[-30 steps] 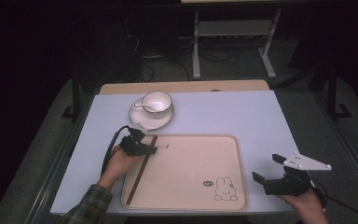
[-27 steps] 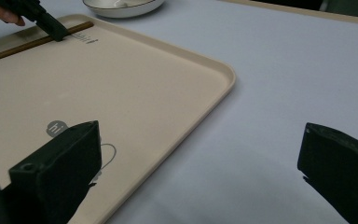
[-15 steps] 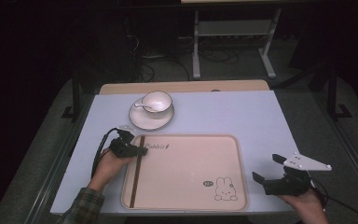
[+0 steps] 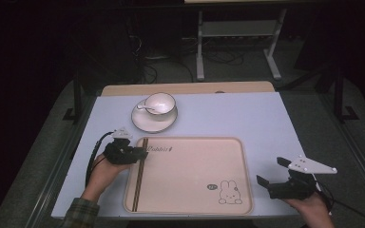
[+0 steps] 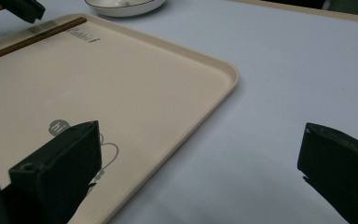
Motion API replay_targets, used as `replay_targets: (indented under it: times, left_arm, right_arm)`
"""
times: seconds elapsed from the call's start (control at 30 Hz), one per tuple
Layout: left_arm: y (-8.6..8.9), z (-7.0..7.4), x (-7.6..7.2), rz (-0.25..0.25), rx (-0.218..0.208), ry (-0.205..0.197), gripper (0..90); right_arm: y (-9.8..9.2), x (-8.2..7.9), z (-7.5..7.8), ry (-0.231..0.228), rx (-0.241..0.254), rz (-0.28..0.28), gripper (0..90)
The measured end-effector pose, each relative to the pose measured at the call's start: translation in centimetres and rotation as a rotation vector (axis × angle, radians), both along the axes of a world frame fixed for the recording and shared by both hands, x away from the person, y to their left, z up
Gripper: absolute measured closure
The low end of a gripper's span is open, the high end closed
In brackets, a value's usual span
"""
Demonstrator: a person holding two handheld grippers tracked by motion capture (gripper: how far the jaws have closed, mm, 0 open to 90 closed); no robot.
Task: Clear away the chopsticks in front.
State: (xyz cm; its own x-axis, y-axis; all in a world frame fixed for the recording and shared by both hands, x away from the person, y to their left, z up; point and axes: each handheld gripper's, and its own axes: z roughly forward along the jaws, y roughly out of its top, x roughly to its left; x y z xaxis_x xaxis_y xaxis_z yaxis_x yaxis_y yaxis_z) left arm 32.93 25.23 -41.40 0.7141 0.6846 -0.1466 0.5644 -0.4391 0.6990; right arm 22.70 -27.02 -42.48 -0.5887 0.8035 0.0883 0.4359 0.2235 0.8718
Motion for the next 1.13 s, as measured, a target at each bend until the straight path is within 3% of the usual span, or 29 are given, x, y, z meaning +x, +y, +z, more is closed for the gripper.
replay_targets:
  times: [0.27, 0.63, 0.8, 0.93, 1.13]
  left_arm:
    - [2.2, 0.3, -2.9, 0.037, -0.026, -0.059, 39.6]
    - [5.0, -0.6, -6.1, 0.057, -0.042, -0.117, 18.4]
    - [6.1, -0.9, -6.9, 0.080, -0.050, -0.132, 16.8]
    - [6.2, -0.7, -6.8, 0.085, -0.064, -0.148, 16.8]
    - [6.2, -0.9, -6.7, 0.081, -0.051, -0.152, 16.8]
  right_arm:
    - [0.3, 0.2, 0.1, -0.001, 0.000, 0.011, 0.0]
    - [0.8, 0.5, 0.1, -0.008, 0.011, 0.043, 0.0]
    - [0.9, 0.5, 0.1, -0.009, 0.008, 0.054, 0.0]
    - [0.9, 0.5, 0.1, -0.007, 0.006, 0.057, 0.0]
    - [0.8, 0.5, 0.1, -0.009, 0.013, 0.054, 0.0]
